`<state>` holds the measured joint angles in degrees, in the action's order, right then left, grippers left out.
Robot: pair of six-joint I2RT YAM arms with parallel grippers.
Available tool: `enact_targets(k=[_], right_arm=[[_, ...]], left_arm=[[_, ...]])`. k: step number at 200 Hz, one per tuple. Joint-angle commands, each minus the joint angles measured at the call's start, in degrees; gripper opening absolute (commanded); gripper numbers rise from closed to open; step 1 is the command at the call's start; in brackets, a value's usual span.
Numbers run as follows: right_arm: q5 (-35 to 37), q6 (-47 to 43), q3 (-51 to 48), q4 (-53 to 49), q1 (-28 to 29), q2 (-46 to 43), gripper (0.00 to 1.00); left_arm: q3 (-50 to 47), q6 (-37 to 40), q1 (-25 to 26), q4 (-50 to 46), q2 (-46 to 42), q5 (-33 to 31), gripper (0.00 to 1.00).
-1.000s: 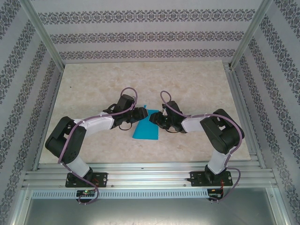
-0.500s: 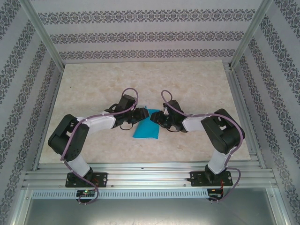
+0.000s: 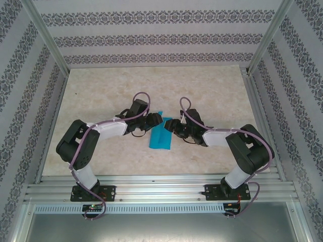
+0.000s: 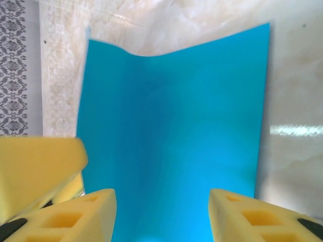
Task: Fold a paper plane with a square sheet of paper (fold left side to right side)
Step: First fold in half a square sheet of paper at the center of the table.
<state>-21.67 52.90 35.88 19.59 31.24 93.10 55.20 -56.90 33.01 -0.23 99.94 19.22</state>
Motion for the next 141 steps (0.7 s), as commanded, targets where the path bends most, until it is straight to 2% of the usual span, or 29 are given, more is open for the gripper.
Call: enact_targets(k=[1, 63, 95, 118, 141], right_arm=[[1.3, 1.1, -2.3, 5.5, 1.7, -2.6, 0.54], [0.1, 4.4, -1.5, 9.9, 3.2, 1.1, 0.54], [-0.1, 5.8, 0.1, 10.6, 3.2, 3.6, 0.51], [-0.7, 7.3, 0.2, 12.8, 3.2, 5.0, 0.45], [-1.1, 8.1, 0.2, 14.2, 3.2, 5.6, 0.33]], left_arm=[[1.9, -1.1, -0.5, 1.6, 1.3, 0.8, 0.50], [2.2, -1.1, -0.5, 1.6, 1.5, 0.8, 0.50], [2.2, -1.1, -0.4, 1.6, 1.6, 0.8, 0.50], [2.2, -1.1, -0.4, 1.5, 1.5, 0.9, 0.50], [2.2, -1.1, -0.4, 1.6, 1.5, 0.9, 0.50]])
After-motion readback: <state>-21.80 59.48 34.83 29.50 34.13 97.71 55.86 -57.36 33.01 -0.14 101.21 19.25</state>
